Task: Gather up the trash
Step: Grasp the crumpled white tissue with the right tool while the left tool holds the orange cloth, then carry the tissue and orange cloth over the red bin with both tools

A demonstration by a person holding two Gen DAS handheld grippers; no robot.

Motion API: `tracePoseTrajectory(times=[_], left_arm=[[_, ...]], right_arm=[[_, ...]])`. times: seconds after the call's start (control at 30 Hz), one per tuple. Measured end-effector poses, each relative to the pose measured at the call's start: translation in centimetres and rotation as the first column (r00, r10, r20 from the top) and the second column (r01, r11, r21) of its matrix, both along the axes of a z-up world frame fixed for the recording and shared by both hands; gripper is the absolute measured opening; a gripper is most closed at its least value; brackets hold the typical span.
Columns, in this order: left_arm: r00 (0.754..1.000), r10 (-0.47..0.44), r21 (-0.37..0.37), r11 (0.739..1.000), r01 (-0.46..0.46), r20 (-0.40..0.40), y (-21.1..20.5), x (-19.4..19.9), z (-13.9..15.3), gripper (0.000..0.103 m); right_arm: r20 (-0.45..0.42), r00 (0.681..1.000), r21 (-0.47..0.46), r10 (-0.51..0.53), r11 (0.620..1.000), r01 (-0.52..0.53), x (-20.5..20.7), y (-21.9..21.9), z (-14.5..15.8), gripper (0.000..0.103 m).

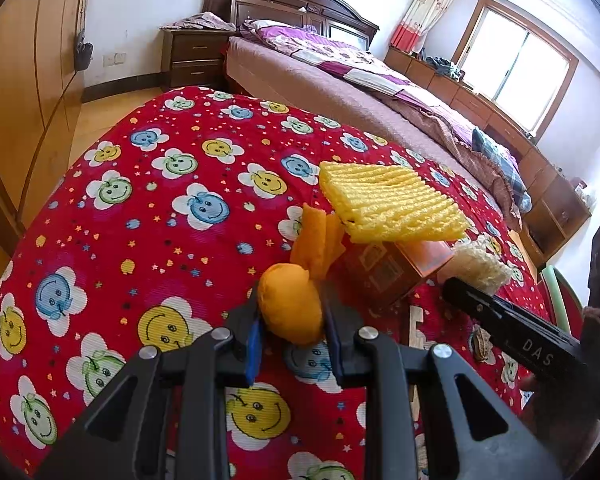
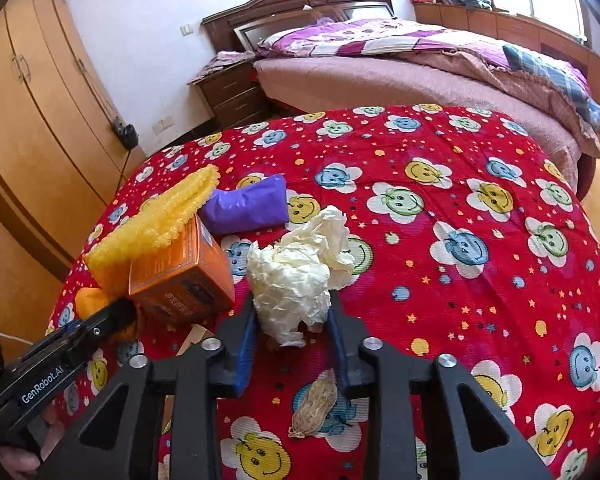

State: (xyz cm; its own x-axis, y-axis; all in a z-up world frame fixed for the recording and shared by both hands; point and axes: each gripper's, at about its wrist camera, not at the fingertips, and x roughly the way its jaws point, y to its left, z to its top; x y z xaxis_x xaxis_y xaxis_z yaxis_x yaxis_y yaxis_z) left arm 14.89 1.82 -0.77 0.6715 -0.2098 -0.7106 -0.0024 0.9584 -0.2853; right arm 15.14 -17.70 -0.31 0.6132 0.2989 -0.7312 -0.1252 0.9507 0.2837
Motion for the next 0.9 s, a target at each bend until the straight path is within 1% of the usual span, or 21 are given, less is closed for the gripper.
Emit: tracePoseTrajectory(times=[0.23,0.47,0.67,0.9], left_arm=[[0.999,-0.011,0.034,0.999,0.009,0.032,-0.7,-1.1,0.9,0.023],[0.999,-0.009,-0.008,1.000,0.009,0.043,-0.5,-2.4,2.0,0.022],[0.998,-0.025,-0.050,0.998,0.028,0.057,-0.7,-3.9,3.1,0.022],[0.994,-0.063,-0.062,0.996,0.069,0.089,-1.8,-5.8,4.5,0.022]], right_arm=[[0.008,1.000,0.028,0.009,1.000,-0.009,-1.8,-0.6,0.6,0.027],[0.040,0.999,0.070,0.010,0.997,-0.013,-4.7,-1.4,2.2,0.027],[0.066,0.998,0.101,-0.003,0.995,-0.003,-7.4,-2.3,3.4,0.027],[0.086,0.996,0.125,-0.033,0.992,0.023,-10.3,-3.8,4.3,0.027]])
